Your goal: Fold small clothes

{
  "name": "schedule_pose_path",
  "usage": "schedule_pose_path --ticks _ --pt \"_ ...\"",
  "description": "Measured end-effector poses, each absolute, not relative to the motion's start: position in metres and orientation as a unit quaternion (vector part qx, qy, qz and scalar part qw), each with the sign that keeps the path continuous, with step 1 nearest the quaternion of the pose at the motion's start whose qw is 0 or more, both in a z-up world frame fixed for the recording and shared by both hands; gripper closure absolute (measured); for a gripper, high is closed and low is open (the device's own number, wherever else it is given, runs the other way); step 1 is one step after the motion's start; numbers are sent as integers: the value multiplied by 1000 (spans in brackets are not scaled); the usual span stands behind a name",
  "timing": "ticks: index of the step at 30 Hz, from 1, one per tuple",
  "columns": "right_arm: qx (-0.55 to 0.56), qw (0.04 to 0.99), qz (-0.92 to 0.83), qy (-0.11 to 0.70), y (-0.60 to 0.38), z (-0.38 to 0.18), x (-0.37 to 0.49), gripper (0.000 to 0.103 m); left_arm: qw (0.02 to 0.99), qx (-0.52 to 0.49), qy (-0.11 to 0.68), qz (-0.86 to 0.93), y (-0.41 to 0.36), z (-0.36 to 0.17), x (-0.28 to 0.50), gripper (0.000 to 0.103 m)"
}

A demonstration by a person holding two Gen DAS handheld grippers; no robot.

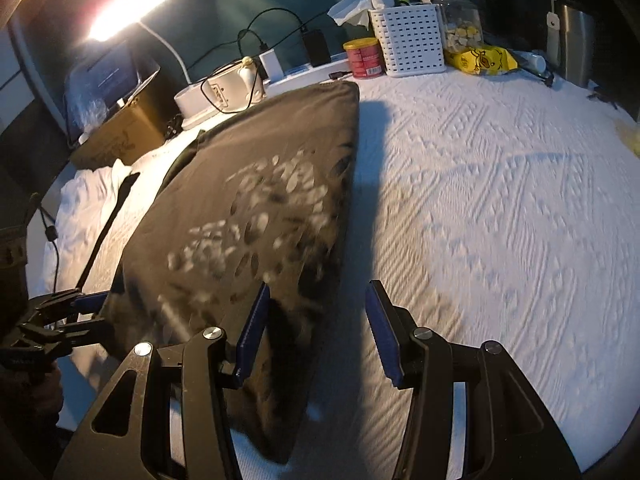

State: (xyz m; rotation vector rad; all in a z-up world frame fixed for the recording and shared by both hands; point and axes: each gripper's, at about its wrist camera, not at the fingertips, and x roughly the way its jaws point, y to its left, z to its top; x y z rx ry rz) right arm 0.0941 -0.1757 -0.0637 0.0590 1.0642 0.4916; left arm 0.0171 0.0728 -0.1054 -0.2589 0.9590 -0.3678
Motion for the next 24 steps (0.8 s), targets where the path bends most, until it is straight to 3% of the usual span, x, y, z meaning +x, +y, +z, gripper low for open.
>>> schedule_pose_path --ticks 1,3,4,5,14,24 --pt "25 834 230 501 -175 -64 91 51 865 -119 455 -176 72 -107 16 47" --pt "23 835 227 501 -174 -64 84 51 871 -104 448 -174 70 -105 12 73" --pt "21 835 225 501 -174 -65 81 51 872 -98 449 -171 71 -105 12 93" --pt "20 836 224 501 -174 -66 79 51 871 -101 449 -171 74 -105 11 96" --pt "8 837 217 502 -173 -72 59 51 876 -113 436 -171 97 -91 -6 98" --pt "-1 845 236 480 -171 -72 29 53 866 -78 463 -171 86 -111 -6 98"
